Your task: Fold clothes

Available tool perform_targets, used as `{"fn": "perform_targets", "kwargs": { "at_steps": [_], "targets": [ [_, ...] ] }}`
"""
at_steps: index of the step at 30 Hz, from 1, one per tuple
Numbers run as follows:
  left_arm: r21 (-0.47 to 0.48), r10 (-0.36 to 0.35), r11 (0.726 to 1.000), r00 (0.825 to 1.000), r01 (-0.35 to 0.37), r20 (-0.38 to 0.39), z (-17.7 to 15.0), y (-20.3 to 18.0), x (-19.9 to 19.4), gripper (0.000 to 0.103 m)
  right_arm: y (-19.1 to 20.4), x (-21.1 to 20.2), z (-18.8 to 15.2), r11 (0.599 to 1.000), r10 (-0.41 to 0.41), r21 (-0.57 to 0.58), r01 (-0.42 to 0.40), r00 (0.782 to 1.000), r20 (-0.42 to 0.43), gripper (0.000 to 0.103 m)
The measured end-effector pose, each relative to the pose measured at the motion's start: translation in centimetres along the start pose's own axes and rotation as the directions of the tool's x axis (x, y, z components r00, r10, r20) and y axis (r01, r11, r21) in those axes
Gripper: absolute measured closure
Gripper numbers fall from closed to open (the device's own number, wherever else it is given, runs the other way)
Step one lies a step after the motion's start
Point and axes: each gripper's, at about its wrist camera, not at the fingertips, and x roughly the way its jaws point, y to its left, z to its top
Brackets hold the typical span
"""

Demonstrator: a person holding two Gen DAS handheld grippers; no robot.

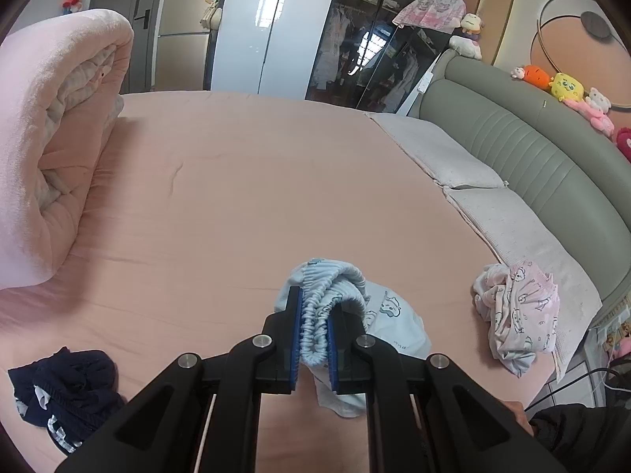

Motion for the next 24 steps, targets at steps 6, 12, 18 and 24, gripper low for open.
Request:
{"fn": "perform_targets", "kwargs": {
  "at_steps": [6, 12, 18, 24],
  "targets": [
    [0.008, 0.005, 1.0, 1.0, -0.005, 0.001, -0.3, 0.0, 0.0, 0.094, -2.5, 1.6, 0.3, 0.995, 0.032, 0.096, -0.026, 0.998, -0.056, 0.098],
    [0.012, 0.035, 0.999, 0.999, -0.036, 0.017, -0.4, 0.2, -0.2, 0.094, -4.9, 1.7, -0.1, 0.985, 0.017, 0.171, -0.001, 0.996, -0.091, 0.099],
    [-0.016, 0.039, 0.999, 0.998, -0.038, 0.049, 0.2, 1.2, -1.2, 0.094, -10.6, 2.7, -0.5, 0.938, 0.038, 0.346, 0.008, 0.992, -0.124, 0.098],
    [-0.037, 0.029, 0.999, 0.995, -0.026, 0.093, 2.0, 1.6, -2.5, 0.094, -15.7, 3.2, -0.8, 0.909, -0.039, 0.405, 0.094, 0.989, -0.142, 0.098]
  ]
}}
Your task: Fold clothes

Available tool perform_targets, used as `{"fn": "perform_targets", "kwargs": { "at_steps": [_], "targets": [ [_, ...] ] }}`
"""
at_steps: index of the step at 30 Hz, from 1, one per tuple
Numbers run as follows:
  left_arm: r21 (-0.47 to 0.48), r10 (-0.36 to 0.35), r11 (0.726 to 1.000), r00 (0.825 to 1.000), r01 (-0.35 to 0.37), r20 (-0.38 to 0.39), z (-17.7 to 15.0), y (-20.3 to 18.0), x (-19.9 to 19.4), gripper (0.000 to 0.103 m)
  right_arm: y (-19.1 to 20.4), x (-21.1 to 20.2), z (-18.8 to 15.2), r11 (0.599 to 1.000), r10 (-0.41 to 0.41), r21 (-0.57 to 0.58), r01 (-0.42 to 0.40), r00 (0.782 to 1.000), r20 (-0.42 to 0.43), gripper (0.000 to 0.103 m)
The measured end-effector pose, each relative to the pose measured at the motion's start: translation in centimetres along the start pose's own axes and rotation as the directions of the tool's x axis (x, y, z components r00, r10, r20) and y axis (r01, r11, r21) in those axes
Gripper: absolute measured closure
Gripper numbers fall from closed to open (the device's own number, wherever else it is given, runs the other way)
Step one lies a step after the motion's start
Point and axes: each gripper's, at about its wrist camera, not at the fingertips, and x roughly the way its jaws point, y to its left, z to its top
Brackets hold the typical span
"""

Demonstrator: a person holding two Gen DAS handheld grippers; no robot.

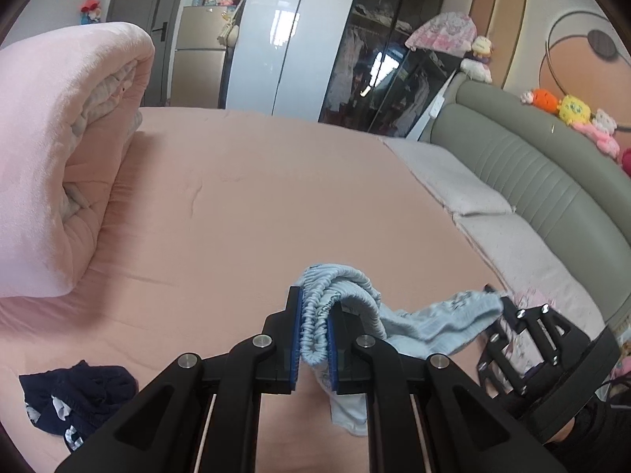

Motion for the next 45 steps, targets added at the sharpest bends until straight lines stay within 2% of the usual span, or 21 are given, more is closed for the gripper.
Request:
{"fn": "perform_targets", "kwargs": {
  "at_steps": [7, 11, 14, 20, 26, 28, 30, 32, 34, 36, 37, 39, 41, 44, 45],
  "targets": [
    [0.047, 0.007, 0.999, 0.998, -0.009, 0.062, 3.4, -1.1, -1.3, 0.094, -5.0, 0.8, 3.5, 0.995, -0.045, 0.086, 0.044, 0.999, 0.017, 0.098],
    [0.057, 0.0, 0.998, 0.996, -0.005, 0.087, 5.5, -1.4, -1.8, 0.094, -6.4, 0.8, 5.2, 0.994, -0.081, 0.076, 0.078, 0.996, 0.046, 0.098],
    [0.072, 0.034, 0.997, 0.994, -0.042, 0.104, 7.4, -1.4, -1.8, 0.094, -7.3, 1.1, 6.5, 0.993, -0.087, 0.08, 0.083, 0.995, 0.054, 0.098],
    [0.094, 0.059, 0.993, 0.989, -0.072, 0.139, 11.4, -0.5, -1.8, 0.094, -9.5, 2.7, 9.0, 0.989, -0.123, 0.093, 0.116, 0.99, 0.067, 0.098],
    [0.107, 0.105, 0.987, 0.984, -0.121, 0.147, 16.0, 0.4, -0.3, 0.094, -11.4, 6.0, 11.9, 0.983, -0.157, 0.103, 0.149, 0.985, 0.072, 0.098],
    [0.126, 0.131, 0.98, 0.977, -0.152, 0.166, 17.3, 0.2, -0.1, 0.094, -11.3, 7.1, 13.0, 0.977, -0.206, 0.074, 0.199, 0.974, 0.092, 0.098],
    [0.157, 0.156, 0.97, 0.969, -0.187, 0.19, 18.6, -0.2, 0.1, 0.094, -11.7, 8.2, 14.3, 0.973, -0.223, 0.08, 0.216, 0.97, 0.094, 0.099],
    [0.234, 0.181, 0.944, 0.957, -0.234, 0.226, 19.4, -1.2, 0.3, 0.094, -12.7, 9.4, 15.4, 0.968, -0.234, 0.107, 0.225, 0.968, 0.088, 0.099],
    [0.326, 0.205, 0.9, 0.94, -0.29, 0.272, 19.6, -2.1, 0.4, 0.094, -13.5, 10.6, 16.0, 0.959, -0.269, 0.112, 0.26, 0.959, 0.083, 0.099],
    [0.402, 0.202, 0.86, 0.933, -0.314, 0.299, 18.8, -2.9, 0.9, 0.094, -14.0, 11.2, 15.9, 0.958, -0.269, 0.122, 0.258, 0.96, 0.081, 0.099],
    [0.42, 0.191, 0.854, 0.936, -0.307, 0.295, 18.1, -2.9, 1.2, 0.094, -14.1, 11.4, 15.5, 0.961, -0.259, 0.123, 0.248, 0.962, 0.083, 0.099],
    [0.441, 0.166, 0.853, 0.947, -0.278, 0.275, 16.3, -2.7, 2.0, 0.094, -13.6, 11.2, 14.4, 0.967, -0.237, 0.115, 0.226, 0.968, 0.087, 0.098],
    [0.44, 0.13, 0.869, 0.962, -0.228, 0.242, 14.5, -2.1, 2.9, 0.094, -12.2, 10.5, 12.7, 0.976, -0.202, 0.099, 0.193, 0.975, 0.095, 0.098],
    [0.421, 0.037, 0.902, 0.988, -0.099, 0.152, 11.2, -1.1, 4.0, 0.094, -9.0, 9.0, 9.5, 0.989, -0.134, 0.073, 0.128, 0.987, 0.084, 0.098],
    [0.424, 0.011, 0.904, 0.993, -0.06, 0.118, 9.8, -0.8, 4.3, 0.094, -7.9, 8.3, 8.4, 0.992, -0.11, 0.063, 0.105, 0.991, 0.082, 0.098]
  ]
}}
